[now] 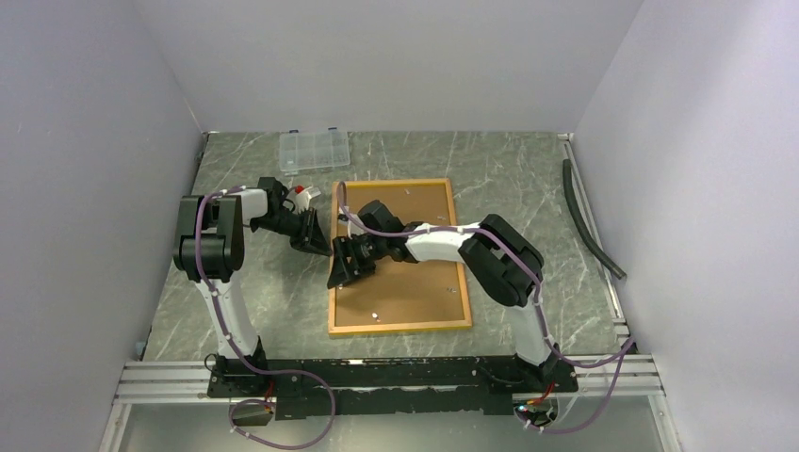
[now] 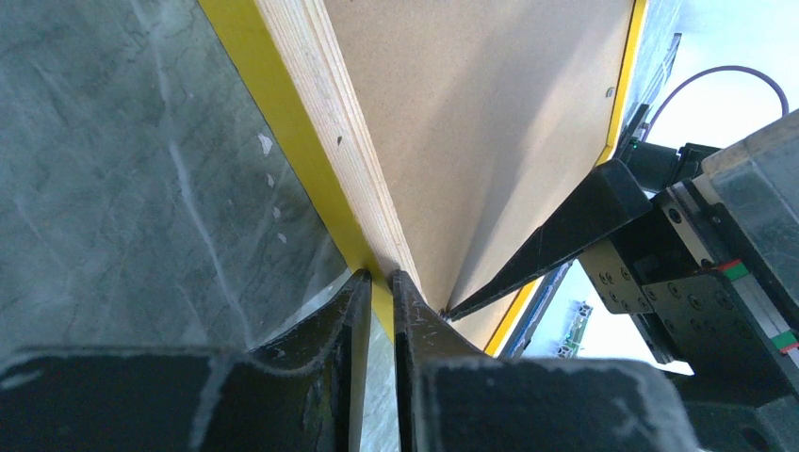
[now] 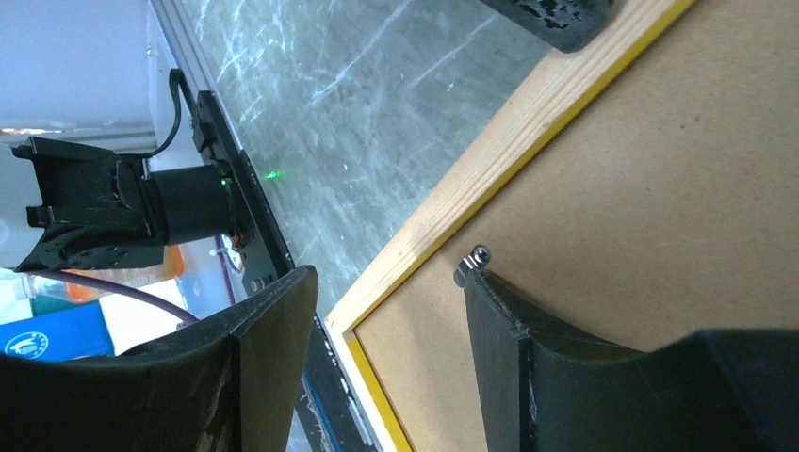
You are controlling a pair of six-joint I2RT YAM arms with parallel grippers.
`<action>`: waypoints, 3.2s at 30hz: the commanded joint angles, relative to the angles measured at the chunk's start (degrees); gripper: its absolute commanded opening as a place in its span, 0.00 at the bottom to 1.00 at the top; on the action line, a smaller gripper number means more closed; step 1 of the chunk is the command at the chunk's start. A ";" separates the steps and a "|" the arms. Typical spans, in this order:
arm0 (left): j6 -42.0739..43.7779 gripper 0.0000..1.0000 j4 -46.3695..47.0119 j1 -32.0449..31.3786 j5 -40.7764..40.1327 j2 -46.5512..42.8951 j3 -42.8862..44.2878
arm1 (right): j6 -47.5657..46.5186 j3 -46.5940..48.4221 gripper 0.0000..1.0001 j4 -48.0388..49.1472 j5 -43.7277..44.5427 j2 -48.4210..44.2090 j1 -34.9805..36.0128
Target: Put the photo into the frame
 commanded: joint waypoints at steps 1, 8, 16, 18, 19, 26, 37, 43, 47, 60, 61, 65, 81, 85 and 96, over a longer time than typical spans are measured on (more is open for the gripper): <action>-0.21 0.18 1.84 -1.03 0.78 -1.12 0.24 | -1.09 1.75 0.62 -0.99 -0.25 1.77 1.06; -0.24 0.17 2.04 -1.16 0.71 -1.55 0.01 | -0.73 3.50 0.61 -0.89 -0.55 3.02 1.53; -0.24 0.15 1.93 -1.09 0.84 -1.34 0.37 | 0.11 4.18 0.60 0.23 0.69 3.70 1.64; -0.24 0.15 1.66 -1.09 0.80 -1.34 0.61 | 0.16 4.30 0.60 0.33 0.66 3.46 1.68; -0.24 0.15 1.56 -1.15 0.76 -1.42 0.69 | 0.03 4.34 0.60 0.15 0.83 3.28 1.66; -0.35 0.16 0.59 -1.17 0.53 -2.48 1.37 | 0.04 5.66 0.60 0.25 1.42 3.57 2.05; -0.02 0.16 -0.19 -1.05 0.31 -3.95 1.13 | 1.23 8.14 0.59 1.67 3.32 5.21 2.65; 1.05 0.16 -2.62 -0.07 0.69 -5.62 2.36 | 0.96 6.82 0.64 1.59 2.37 -0.94 1.26; 4.29 0.17 -6.60 2.99 1.03 -6.85 3.68 | 3.39 3.53 0.75 3.66 3.44 -6.49 -2.60; 21.15 0.16 -10.28 1.06 -6.07 -12.40 -5.84 | 6.44 6.65 0.78 -2.01 15.35 -4.36 -8.70; 21.33 0.16 -10.21 0.99 -6.70 -12.12 -6.14 | 5.71 8.44 0.78 -3.16 15.62 -3.38 -8.70; 23.71 0.17 -12.42 1.01 -5.63 -10.93 -5.12 | 5.65 13.14 0.76 -5.41 15.60 0.25 -8.38; 22.66 0.16 -8.69 -2.09 -8.17 -7.42 -3.30 | 2.90 0.49 0.99 -18.83 36.34 -18.43 -26.11; 24.51 0.15 -8.63 -5.24 -11.11 -8.48 -4.46 | 2.83 -0.83 1.00 -19.96 41.93 -19.89 -31.90; 24.53 0.14 -8.59 -12.52 -14.11 -9.90 -6.05 | 3.19 11.20 1.00 -22.23 33.26 -4.20 -35.23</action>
